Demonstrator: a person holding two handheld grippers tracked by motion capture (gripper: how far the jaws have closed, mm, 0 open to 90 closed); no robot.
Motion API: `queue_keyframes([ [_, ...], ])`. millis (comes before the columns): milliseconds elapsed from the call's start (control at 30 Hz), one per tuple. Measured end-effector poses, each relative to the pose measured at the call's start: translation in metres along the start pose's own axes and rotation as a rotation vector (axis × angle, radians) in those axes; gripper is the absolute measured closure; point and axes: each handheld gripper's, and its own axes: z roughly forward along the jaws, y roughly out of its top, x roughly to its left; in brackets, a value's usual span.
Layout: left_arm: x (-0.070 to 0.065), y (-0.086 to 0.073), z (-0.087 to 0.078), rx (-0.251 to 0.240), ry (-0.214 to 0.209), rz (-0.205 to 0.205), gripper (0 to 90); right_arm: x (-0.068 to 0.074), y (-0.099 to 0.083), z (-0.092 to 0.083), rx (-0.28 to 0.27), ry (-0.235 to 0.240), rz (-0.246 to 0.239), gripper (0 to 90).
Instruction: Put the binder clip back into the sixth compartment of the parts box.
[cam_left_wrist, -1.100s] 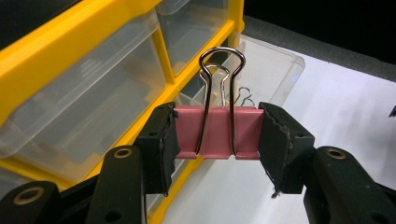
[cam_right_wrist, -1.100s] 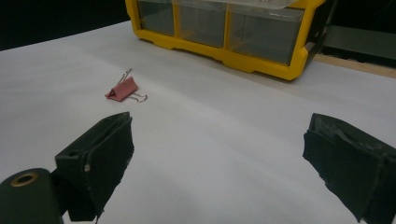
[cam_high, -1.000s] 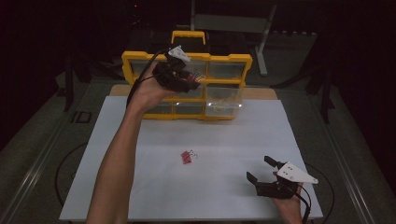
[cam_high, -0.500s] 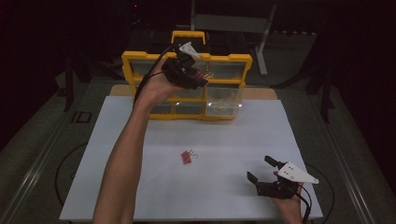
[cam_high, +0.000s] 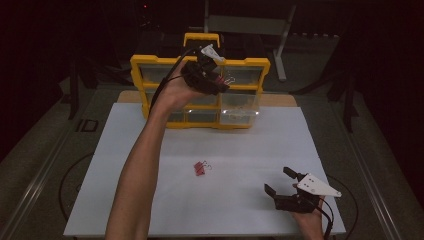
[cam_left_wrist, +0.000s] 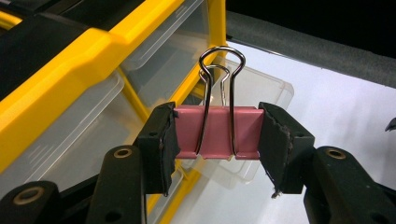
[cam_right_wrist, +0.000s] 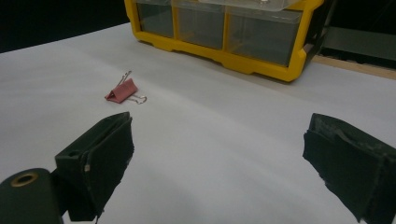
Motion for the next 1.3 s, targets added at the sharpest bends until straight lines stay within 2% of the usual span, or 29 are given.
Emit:
queue_keyframes([
  [733,-0.008,0.006,0.031,0.031,-0.009,0.003,50.0,0.001,0.001,-0.001,-0.007,0.003,-0.004,7.8],
  [967,-0.006,0.002,0.047,0.067,-0.008,-0.011,49.8,0.002,0.001,-0.001,-0.006,0.006,-0.003,7.9],
  [1000,-0.006,0.002,0.048,0.068,-0.01,-0.017,48.2,0.002,0.001,-0.001,-0.007,0.006,-0.003,7.9],
  [1067,-0.006,-0.001,0.049,0.061,-0.009,-0.036,32.0,0.002,0.001,-0.001,-0.01,0.004,-0.005,7.8],
  [1133,-0.005,-0.003,0.047,0.052,0.012,-0.054,18.1,0.002,0.001,-0.002,-0.017,0.003,-0.002,7.8],
  [1300,0.0,-0.012,0.04,0.054,0.034,-0.086,5.2,0.002,0.002,-0.002,-0.02,0.003,-0.002,7.8],
])
